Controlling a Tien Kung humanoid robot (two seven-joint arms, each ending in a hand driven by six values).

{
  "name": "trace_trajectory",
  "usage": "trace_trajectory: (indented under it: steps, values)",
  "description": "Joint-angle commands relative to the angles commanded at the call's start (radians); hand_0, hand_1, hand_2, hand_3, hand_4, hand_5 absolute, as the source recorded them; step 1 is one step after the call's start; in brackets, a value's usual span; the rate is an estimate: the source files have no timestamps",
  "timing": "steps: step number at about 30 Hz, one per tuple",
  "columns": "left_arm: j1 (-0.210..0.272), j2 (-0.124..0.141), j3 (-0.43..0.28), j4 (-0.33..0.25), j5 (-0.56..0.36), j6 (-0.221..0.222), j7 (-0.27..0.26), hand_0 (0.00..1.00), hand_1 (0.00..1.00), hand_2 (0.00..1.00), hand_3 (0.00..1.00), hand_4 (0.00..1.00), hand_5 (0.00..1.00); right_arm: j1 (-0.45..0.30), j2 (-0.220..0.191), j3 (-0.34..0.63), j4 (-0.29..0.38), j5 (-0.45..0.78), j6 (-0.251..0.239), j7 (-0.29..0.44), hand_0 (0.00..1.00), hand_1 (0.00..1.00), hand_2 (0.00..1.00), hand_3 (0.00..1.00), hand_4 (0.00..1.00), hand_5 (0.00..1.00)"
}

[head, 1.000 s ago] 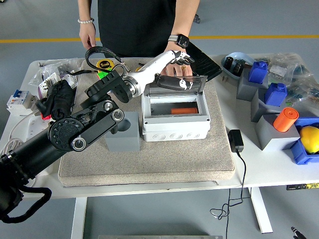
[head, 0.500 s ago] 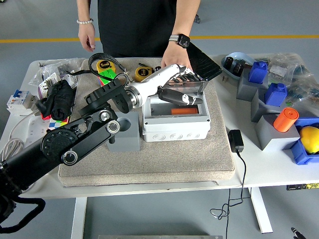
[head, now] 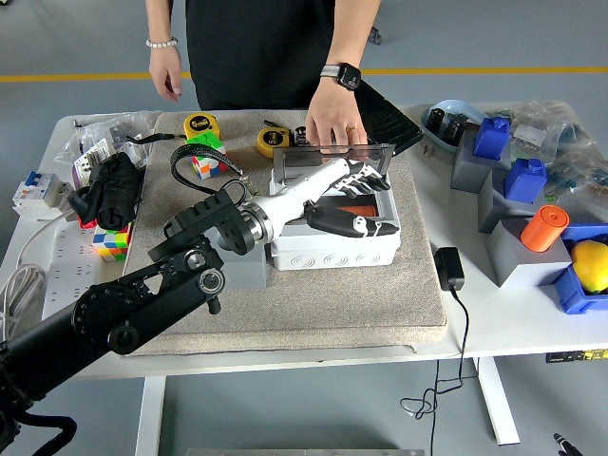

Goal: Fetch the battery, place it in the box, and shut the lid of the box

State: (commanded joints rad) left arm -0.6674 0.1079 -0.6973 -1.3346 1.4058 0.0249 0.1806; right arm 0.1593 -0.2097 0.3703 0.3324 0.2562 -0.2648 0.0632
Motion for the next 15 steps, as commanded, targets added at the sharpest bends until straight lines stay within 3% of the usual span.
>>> trace_trajectory:
  steps: [7, 12, 13, 15]
  values:
    - [-0.048, 0.006, -0.059, -0.019, -0.017, 0.052, -0.063, 0.689, 0.746, 0.733, 0.68, 0.952, 0.377, -0.001, -0.001, -0.006, -0.001, 0.004, 0.001, -0.001, 0.665, 0.637, 0.632, 0.531, 0.865, 0.411]
    - [-0.11, -0.008, -0.059, 0.05, 0.001, 0.059, -0.063, 0.689, 0.746, 0.733, 0.68, 0.952, 0.377, 0.0, -0.001, -0.009, -0.001, 0.007, 0.0, 0.0, 0.665, 0.637, 0.632, 0.531, 0.865, 0.411]
    - [-0.122, -0.012, -0.053, 0.074, 0.009, 0.057, -0.059, 0.744, 0.78, 0.76, 0.728, 0.95, 0.376, 0.001, -0.001, -0.01, -0.001, 0.007, 0.0, 0.0, 0.663, 0.637, 0.631, 0.532, 0.865, 0.411]
    - [-0.139, -0.02, -0.04, 0.116, 0.017, 0.055, -0.057, 0.744, 0.78, 0.76, 0.728, 0.95, 0.376, 0.002, -0.001, -0.009, 0.0, 0.007, -0.001, 0.0, 0.663, 0.637, 0.631, 0.532, 0.865, 0.411]
